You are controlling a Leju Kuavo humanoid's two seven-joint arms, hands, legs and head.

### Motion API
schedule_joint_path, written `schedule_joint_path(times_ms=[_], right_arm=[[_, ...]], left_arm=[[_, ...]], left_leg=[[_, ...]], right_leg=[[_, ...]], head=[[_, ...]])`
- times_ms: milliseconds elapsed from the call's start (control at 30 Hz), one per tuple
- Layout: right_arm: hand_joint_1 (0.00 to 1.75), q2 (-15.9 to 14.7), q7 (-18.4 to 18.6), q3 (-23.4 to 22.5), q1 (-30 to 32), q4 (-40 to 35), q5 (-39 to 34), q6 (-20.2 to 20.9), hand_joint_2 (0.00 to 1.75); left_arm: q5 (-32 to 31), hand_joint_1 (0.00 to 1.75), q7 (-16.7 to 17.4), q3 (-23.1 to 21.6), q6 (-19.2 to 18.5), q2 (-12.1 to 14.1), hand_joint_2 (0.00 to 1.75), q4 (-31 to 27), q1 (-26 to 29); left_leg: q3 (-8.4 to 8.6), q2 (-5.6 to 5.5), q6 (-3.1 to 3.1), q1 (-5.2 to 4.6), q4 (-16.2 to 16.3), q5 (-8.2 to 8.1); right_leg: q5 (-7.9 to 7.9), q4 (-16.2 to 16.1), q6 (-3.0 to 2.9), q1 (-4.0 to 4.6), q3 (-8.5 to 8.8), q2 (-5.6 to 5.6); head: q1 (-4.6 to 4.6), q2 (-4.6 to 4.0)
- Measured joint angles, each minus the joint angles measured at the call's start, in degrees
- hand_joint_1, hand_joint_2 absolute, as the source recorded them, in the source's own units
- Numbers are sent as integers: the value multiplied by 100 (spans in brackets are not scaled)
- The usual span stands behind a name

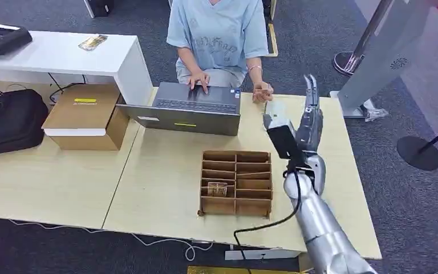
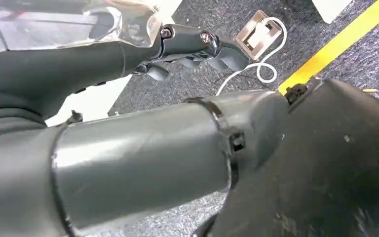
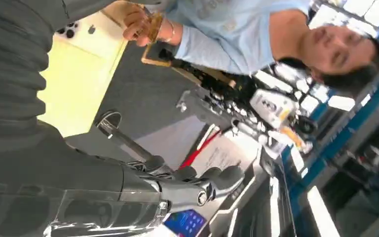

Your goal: Pass the card to the sensor for recognition and then transmit it.

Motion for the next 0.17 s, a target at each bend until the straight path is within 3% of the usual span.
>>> schedule_joint_path(times_ms=[100,167], right_arm=[[0,2,-297,-143,1007,-1001,-598,33,175],[0,29,-622,-243,1638,-1607,-1645,565,175]], left_arm=[[-37,0,72,-20,112,44,0,0,74],[-57,0,85,-77,173,72,0,0,116]], left_leg=[[0,0,-6,1,-6,-7],[0,0,-11,0,-7,-11]], right_leg=[[-6,0,-6,0,0,0],[-10,0,-10,0,-1,0]], head=[[0,0],[0,0]])
